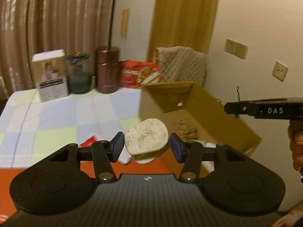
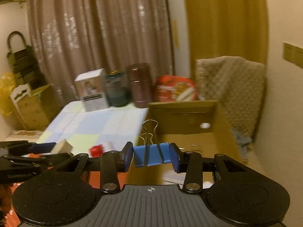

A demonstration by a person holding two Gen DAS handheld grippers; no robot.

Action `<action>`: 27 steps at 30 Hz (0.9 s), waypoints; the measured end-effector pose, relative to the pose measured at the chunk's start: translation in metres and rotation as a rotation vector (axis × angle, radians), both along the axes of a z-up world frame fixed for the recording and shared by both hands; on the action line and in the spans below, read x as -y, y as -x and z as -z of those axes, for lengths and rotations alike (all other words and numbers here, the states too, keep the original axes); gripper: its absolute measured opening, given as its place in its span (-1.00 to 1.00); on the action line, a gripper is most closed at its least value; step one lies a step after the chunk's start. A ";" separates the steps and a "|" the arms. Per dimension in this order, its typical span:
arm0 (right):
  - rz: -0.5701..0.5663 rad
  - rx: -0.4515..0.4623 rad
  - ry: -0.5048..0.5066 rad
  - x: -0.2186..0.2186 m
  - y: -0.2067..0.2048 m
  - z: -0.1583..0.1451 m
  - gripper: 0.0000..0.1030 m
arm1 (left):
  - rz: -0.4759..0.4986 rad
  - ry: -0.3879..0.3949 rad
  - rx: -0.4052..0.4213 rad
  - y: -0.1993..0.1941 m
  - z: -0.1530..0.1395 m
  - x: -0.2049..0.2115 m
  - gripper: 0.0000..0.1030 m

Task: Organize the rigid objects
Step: 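Carry the plug adapter and binder clip over the cardboard box with both tools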

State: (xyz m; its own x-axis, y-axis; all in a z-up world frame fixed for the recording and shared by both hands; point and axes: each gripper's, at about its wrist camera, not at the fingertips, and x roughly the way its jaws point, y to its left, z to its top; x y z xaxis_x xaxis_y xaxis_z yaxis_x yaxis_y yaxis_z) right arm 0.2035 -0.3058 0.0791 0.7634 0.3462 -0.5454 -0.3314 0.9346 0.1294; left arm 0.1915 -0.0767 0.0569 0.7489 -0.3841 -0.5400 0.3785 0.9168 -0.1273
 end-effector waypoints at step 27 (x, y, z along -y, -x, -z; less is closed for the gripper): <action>0.121 -0.142 0.004 0.095 -0.037 0.057 -0.26 | 0.219 -0.148 -0.074 -0.056 0.036 0.133 -0.08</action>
